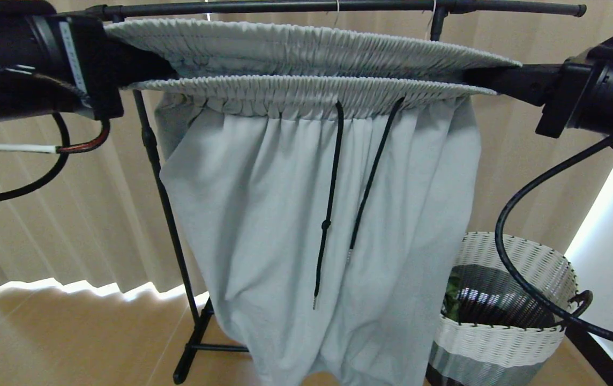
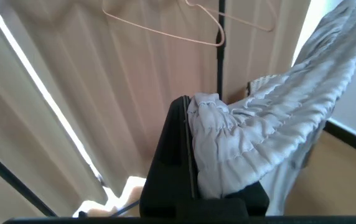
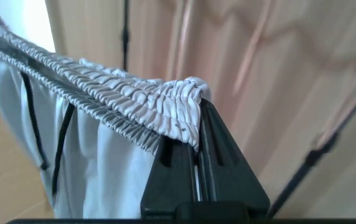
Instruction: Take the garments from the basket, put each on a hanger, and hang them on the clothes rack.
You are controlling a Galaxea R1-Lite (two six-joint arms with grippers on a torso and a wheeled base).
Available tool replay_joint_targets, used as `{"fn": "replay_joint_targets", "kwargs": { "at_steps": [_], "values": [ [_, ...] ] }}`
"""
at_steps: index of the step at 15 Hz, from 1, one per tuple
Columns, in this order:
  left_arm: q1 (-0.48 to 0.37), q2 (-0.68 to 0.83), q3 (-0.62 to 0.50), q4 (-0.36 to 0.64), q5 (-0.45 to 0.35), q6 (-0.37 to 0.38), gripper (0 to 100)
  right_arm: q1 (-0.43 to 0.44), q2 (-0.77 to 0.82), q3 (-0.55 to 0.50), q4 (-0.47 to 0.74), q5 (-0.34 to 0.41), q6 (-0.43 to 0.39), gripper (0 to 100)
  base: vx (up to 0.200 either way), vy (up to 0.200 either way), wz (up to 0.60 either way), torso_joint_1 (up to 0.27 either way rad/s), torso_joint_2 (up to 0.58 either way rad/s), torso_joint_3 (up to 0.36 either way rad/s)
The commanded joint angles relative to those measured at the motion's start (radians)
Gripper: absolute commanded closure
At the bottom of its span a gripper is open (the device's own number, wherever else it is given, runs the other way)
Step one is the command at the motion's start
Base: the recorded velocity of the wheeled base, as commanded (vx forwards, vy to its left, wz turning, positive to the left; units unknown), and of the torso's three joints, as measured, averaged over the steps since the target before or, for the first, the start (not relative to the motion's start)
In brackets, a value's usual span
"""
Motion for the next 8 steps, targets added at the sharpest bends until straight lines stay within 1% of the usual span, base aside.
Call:
{"fn": "replay_joint_targets", "kwargs": {
  "at_steps": [1,3,5,8],
  "values": [
    [-0.001,0.104,-0.052,-0.001,0.002,0.008,100,-0.043,0.041,-0.019,0.0,-0.001,-0.014,100,0.0,0.0,0.0,0.0,0.0,0.0],
    [0.002,0.177,-0.099,-0.003,0.016,0.006,100,-0.084,0.066,-0.042,0.0,-0.001,-0.023,100,0.0,0.0,0.0,0.0,0.0,0.0],
    [0.002,0.208,-0.121,-0.003,0.028,0.003,100,-0.11,0.084,-0.049,-0.006,-0.001,-0.023,100,0.0,0.0,0.0,0.0,0.0,0.0],
    [-0.004,0.211,-0.108,-0.003,0.028,-0.008,100,-0.12,0.107,-0.044,-0.008,-0.002,-0.021,100,0.0,0.0,0.0,0.0,0.0,0.0]
  ]
}}
